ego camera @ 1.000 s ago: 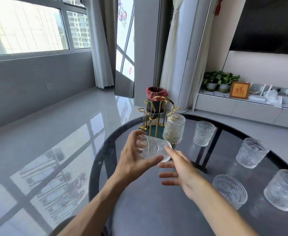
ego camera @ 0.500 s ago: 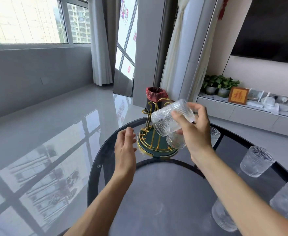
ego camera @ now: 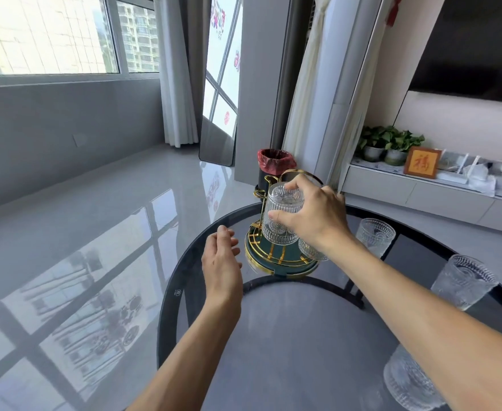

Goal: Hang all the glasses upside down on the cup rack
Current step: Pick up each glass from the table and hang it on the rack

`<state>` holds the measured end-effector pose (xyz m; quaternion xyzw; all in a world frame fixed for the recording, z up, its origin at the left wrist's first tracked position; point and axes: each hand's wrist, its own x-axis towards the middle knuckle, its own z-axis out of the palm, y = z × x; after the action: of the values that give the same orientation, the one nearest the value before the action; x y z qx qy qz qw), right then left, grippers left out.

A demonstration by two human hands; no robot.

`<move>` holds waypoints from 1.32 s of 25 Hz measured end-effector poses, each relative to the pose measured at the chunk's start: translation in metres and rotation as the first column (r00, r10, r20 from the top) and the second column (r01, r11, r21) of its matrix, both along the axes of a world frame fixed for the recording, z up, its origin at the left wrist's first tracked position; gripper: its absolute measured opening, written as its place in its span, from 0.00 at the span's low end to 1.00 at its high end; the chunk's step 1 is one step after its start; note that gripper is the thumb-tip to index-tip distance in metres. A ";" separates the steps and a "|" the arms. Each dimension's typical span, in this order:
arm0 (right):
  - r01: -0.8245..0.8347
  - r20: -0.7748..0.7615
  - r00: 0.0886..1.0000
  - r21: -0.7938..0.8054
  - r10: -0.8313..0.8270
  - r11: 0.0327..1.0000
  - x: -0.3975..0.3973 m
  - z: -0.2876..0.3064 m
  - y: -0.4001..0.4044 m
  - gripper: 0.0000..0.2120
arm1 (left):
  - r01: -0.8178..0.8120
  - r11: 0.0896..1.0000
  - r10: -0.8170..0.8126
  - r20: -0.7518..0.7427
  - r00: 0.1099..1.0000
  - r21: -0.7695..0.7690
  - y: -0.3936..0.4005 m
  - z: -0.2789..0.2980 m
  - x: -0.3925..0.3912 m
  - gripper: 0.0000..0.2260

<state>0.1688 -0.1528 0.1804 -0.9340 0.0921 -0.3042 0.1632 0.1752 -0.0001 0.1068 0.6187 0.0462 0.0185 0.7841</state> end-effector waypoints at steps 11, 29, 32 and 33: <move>0.039 -0.083 0.994 -0.342 -0.072 0.939 0.004 -0.030 -0.007 0.25 | -0.029 0.996 0.021 0.102 0.995 0.080 -0.005 -0.007 0.001 0.15; 0.156 -0.571 0.800 -0.093 -0.181 0.983 -0.203 -0.058 -0.075 0.34 | 0.197 0.445 -0.784 0.275 0.556 0.873 -0.030 -0.056 -0.057 0.11; 0.142 -0.730 0.663 -0.094 -0.165 0.985 -0.218 -0.056 -0.083 0.49 | 0.189 0.448 -0.774 0.273 0.572 0.874 -0.023 -0.054 -0.063 0.07; 0.138 -0.745 0.650 -0.078 -0.150 0.987 -0.220 -0.058 -0.083 0.50 | 0.201 0.449 -0.762 0.256 0.595 0.870 -0.021 -0.051 -0.066 0.04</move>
<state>-0.0509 -0.2355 0.1227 -0.9672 0.2224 0.0936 0.0797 0.1087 -0.0212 0.0563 0.8276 -0.4194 -0.0024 0.3730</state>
